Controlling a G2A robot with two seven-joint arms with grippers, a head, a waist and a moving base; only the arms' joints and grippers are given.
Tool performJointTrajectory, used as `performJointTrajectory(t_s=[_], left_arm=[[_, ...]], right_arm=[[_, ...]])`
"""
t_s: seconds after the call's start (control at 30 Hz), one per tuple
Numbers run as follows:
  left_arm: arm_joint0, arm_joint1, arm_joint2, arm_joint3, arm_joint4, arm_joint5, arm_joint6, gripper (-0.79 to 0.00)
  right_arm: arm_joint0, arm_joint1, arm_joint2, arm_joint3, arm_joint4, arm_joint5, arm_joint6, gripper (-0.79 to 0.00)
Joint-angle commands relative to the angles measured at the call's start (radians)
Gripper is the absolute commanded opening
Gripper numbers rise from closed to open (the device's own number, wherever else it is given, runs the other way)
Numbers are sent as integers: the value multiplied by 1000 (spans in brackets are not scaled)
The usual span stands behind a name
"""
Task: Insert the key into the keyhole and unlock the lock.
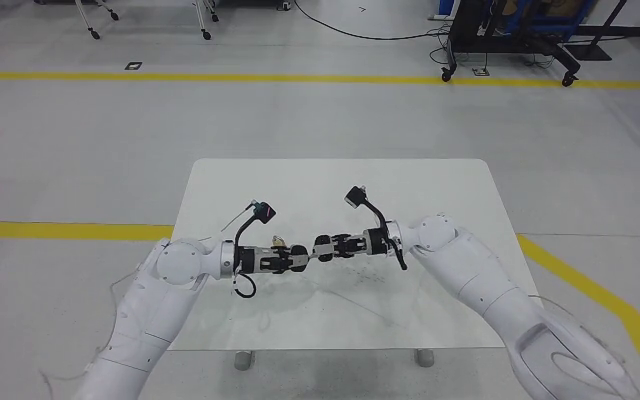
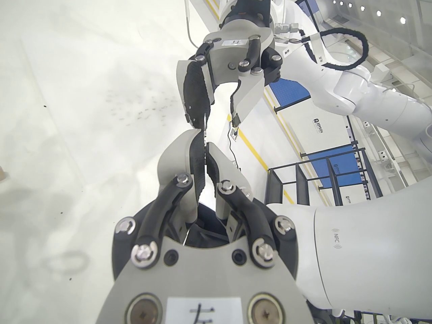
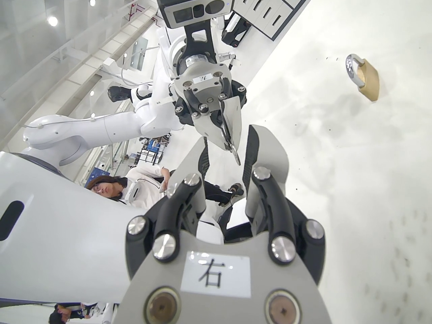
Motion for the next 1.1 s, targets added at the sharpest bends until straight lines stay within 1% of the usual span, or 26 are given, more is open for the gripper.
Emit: performJointTrajectory(t_s=[0.0, 0.13, 0.27, 0.33, 0.4, 0.57, 0.6, 0.63, 0.87, 1.07], left_arm=[[-1, 2, 3, 1, -3, 3, 0, -785], [-4, 5, 8, 1, -5, 4, 2, -785], [-5, 8, 13, -1, -1, 2, 9, -785], [-6, 9, 15, -1, 1, 1, 13, -785], [-6, 10, 17, -1, 0, -1, 18, -785], [-8, 13, 25, -1, 6, -3, 29, -785], [-8, 14, 26, 0, 9, 0, 31, -720], [-9, 14, 28, 1, 12, 5, 34, 0], [-11, 15, 30, 2, 19, 13, 45, 0], [-11, 15, 30, 2, 19, 13, 45, 0]], right_arm=[[1, 3, -6, -4, 3, 3, 3, -594], [5, 8, -21, -7, 8, 6, 6, -613], [11, 10, -35, -5, 14, 7, 7, -650], [13, 10, -42, -3, 18, 7, 7, -693], [16, 9, -49, -2, 24, 11, 11, -785], [24, 8, -64, 5, 32, 10, 10, -785], [25, 8, -66, 6, 34, 9, 9, -785], [26, 8, -68, 7, 36, 8, 8, -785], [30, 19, -55, 29, 63, -26, -26, -785], [5, 56, 25, 97, 180, -108, -108, -785]])
